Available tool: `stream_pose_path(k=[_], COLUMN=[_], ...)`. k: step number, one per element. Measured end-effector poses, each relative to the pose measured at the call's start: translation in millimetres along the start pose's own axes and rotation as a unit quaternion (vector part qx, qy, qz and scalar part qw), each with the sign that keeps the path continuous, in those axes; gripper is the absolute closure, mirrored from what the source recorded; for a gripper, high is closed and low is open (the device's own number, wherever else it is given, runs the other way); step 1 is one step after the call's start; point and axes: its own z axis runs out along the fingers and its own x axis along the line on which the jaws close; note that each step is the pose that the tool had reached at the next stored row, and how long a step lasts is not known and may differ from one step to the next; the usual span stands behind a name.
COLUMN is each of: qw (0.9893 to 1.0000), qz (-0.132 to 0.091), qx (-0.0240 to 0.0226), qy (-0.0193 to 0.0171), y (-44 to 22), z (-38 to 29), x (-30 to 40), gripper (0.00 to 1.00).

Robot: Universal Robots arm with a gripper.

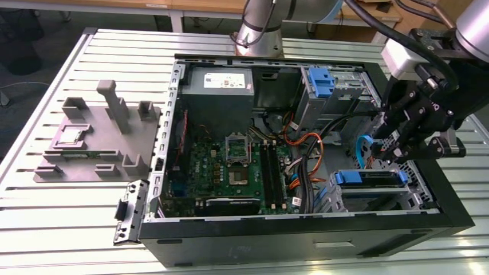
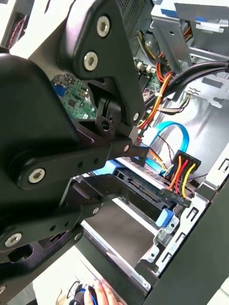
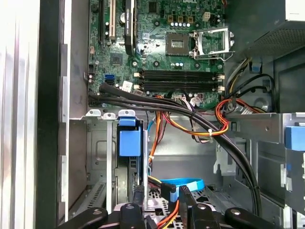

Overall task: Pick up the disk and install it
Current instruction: 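Insert the first disk wire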

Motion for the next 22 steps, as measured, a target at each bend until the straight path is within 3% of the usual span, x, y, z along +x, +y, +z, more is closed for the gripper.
stream_pose_path(k=[13, 22], qw=[1.0, 1.0], qz=[0.0, 0.0], qx=[0.0, 0.0], qy=[0.0, 0.0], y=[-0.5, -0.5], z=[12.2, 12.4], x=[0.9, 3.8], gripper=[0.58, 0.58])
